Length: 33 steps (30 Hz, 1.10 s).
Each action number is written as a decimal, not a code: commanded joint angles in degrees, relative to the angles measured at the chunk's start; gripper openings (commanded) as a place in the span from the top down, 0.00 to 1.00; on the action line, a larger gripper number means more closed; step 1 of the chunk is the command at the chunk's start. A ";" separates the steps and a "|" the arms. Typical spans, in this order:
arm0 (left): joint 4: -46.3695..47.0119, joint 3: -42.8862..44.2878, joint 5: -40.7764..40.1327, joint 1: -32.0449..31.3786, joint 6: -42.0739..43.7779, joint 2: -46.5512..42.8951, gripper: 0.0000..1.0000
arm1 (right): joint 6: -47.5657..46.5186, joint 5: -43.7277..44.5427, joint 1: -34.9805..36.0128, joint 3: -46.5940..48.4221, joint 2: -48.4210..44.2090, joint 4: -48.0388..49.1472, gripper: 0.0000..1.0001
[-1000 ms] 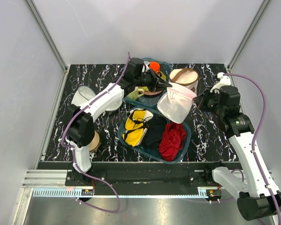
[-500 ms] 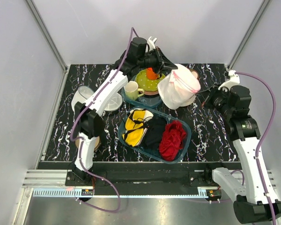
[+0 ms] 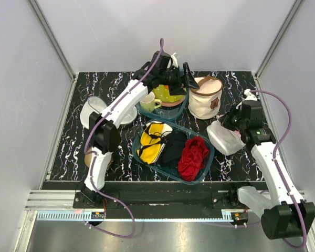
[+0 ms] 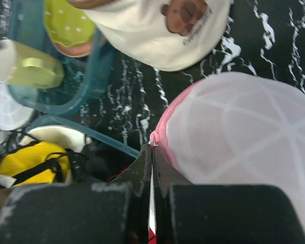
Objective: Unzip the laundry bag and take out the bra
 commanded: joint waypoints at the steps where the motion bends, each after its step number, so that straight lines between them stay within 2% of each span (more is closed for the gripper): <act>1: 0.53 -0.53 0.70 -1.77 3.83 -7.91 0.12 | 0.30 4.74 -0.09 -0.77 1.40 3.97 1.00; 8: 2.37 0.35 3.52 -4.41 1.02 -5.81 0.14 | -2.60 15.89 -0.53 5.38 0.18 0.81 1.00; 12: 4.82 0.88 5.44 -6.51 -0.82 -3.61 0.15 | -2.61 16.96 -0.80 7.32 -0.35 -0.07 1.00; 17: 9.92 -0.26 9.31 -9.77 -7.59 -0.53 0.17 | -0.59 19.24 -0.71 1.54 -0.79 -1.47 1.00; 21: 14.14 -4.74 10.02 -11.26 -10.67 -1.05 0.17 | 1.96 20.74 -1.41 -2.61 -2.55 -2.97 1.00; 26: 13.89 -7.38 8.97 -11.62 -5.68 -1.85 0.18 | 1.44 19.95 -1.59 -1.30 -4.05 -4.73 1.00; 33: 16.53 -17.22 4.66 -11.71 12.68 -7.56 0.18 | 1.09 14.59 -1.59 2.13 -3.25 -7.97 1.00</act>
